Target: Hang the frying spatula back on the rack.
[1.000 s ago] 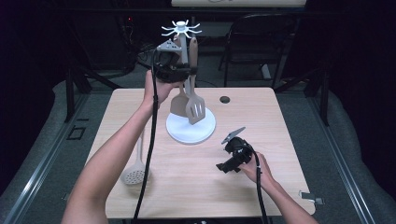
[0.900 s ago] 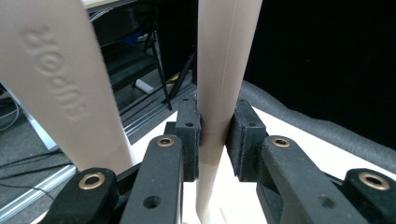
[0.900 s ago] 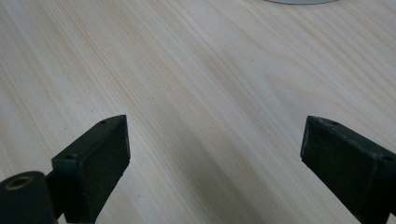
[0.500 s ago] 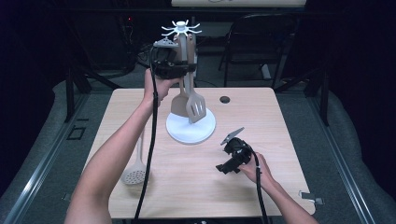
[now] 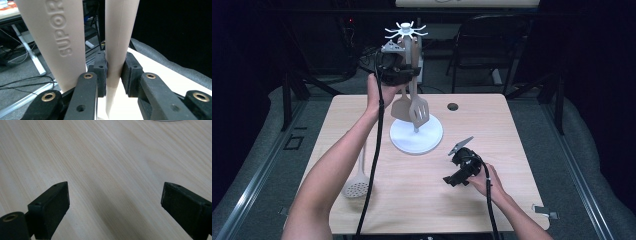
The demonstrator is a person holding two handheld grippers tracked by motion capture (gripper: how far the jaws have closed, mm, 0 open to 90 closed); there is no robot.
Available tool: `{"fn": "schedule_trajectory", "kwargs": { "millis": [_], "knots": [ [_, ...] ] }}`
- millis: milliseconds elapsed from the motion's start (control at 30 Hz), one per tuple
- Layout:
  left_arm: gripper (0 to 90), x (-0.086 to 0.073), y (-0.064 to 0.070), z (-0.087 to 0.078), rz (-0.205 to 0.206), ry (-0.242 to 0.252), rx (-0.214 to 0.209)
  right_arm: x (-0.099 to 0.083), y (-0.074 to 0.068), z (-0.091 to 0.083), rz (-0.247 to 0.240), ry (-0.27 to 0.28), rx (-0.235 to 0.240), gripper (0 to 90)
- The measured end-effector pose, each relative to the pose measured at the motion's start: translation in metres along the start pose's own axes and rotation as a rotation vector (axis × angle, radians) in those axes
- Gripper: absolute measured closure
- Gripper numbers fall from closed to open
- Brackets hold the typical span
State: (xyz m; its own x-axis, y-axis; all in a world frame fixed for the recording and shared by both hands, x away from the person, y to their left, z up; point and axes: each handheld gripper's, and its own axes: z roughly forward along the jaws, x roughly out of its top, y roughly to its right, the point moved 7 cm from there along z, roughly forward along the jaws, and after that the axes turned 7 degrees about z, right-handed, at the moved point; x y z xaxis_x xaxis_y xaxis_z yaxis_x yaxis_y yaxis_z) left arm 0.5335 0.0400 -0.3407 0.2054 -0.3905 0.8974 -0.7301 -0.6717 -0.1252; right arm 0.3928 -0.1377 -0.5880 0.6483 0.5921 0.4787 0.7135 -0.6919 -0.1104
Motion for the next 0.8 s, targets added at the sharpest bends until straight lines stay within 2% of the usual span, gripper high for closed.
{"fn": "schedule_trajectory", "kwargs": {
  "millis": [100,200,233,433,667,800],
  "knots": [
    [73.5,0.000,0.003,-0.001,-0.008,0.011,-0.009,0.000,0.000,-0.001,-0.002,-0.001,0.001,7.9],
    [65.7,0.000,0.007,-0.004,-0.001,0.020,-0.015,0.000,0.000,0.000,-0.009,-0.002,0.005,7.9],
    [62.9,-0.001,0.009,-0.005,0.001,0.014,-0.018,0.000,-0.001,0.000,0.001,0.012,0.002,7.9],
    [55.4,-0.007,0.016,-0.012,0.016,0.006,-0.034,0.000,0.000,-0.001,-0.010,-0.005,-0.004,7.9],
    [48.8,-0.017,0.020,-0.021,0.044,-0.022,-0.033,-0.001,0.000,-0.001,-0.008,-0.009,-0.005,8.0],
    [48.8,-0.023,0.017,-0.029,0.051,-0.046,-0.007,-0.001,-0.001,-0.001,-0.008,-0.009,-0.001,8.0]
  ]
}}
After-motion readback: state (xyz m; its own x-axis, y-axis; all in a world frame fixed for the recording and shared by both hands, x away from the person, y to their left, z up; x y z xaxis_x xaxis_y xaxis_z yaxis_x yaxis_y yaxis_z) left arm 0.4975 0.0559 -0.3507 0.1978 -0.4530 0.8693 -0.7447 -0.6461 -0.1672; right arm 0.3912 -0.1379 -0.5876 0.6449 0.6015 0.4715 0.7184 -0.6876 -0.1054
